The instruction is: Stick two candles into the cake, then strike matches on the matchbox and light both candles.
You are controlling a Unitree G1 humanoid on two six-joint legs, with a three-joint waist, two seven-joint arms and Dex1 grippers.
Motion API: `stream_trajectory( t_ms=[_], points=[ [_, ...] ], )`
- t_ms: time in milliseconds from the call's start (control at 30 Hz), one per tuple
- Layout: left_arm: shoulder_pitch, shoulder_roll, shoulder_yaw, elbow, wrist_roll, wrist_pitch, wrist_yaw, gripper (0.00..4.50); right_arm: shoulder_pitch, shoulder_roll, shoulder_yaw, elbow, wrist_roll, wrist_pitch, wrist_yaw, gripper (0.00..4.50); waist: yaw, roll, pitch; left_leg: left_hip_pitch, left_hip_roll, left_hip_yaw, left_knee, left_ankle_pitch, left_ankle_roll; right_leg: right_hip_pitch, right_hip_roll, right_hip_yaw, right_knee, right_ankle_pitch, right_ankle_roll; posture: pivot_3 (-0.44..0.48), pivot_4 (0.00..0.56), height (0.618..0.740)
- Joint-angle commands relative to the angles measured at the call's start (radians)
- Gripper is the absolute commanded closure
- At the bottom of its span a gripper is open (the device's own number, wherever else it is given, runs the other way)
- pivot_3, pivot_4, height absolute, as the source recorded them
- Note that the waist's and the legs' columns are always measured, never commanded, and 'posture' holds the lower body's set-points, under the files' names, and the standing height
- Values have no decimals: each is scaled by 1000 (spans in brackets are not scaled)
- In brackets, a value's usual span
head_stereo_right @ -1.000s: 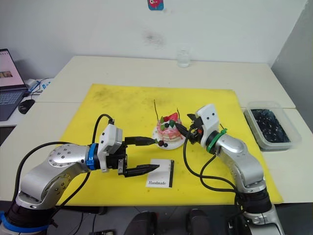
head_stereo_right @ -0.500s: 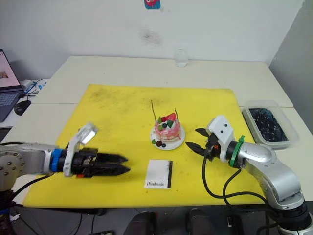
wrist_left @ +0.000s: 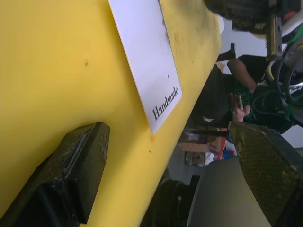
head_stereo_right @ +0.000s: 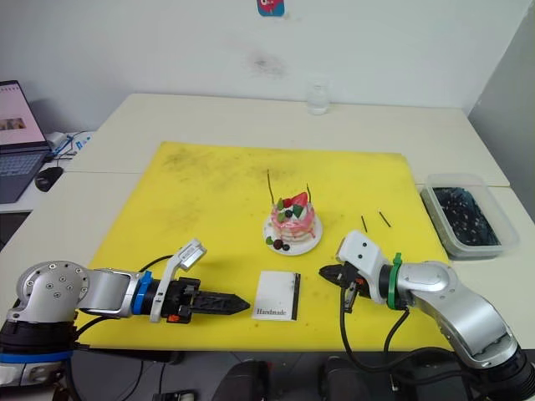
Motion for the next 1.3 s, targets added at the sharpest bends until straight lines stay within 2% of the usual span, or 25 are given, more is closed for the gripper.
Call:
stream_trajectory(
  t_ms=[33, 300, 533, 900, 1233, 1300],
  points=[
    [-25, -33, -10, 10, -87, 5, 80, 0, 4, -12, 22, -27, -13, -9, 14, 4482, 8, 0, 0, 0, 0, 0, 1, 0, 0, 0, 0, 0, 0, 0, 1, 0, 150, 740],
    [-44, -70, -23, 43, -225, -22, 248, 0, -3, -14, 82, -24, -36, 5, 18, 4482, 11, 0, 0, 0, -1, 1, 1, 0, 0, 0, -2, 1, 0, 1, 1, 0, 150, 740],
    [-54, -134, -73, 74, -266, -86, 371, 0, -50, 1, 163, 43, -101, -11, 35, 4482, 13, -1, 0, 0, -2, 1, 2, 0, 0, 0, -2, 1, 0, 1, 1, 0, 150, 740],
    [-6, -149, -114, 37, -290, -134, 431, 0, -110, 99, 226, 50, -108, 16, 38, 4482, 16, -1, -1, 1, -2, 1, 2, 0, 0, 1, -2, 1, 0, 1, 2, 0, 150, 740],
    [10, -136, -152, -3, -304, -166, 461, 0, -146, 140, 206, 38, -76, 80, 39, 4482, 17, -1, -1, 1, -3, 1, 2, 0, 0, 2, -3, 1, 0, 1, 2, 0, 150, 740],
    [14, -134, -157, -18, -282, -172, 467, 387, -143, 136, 201, 29, -71, 90, 35, 4500, 17, -1, -1, 1, -3, 1, 2, 0, 0, 2, -3, 1, -1, 1, 2, 0, 150, 740]
  ],
)
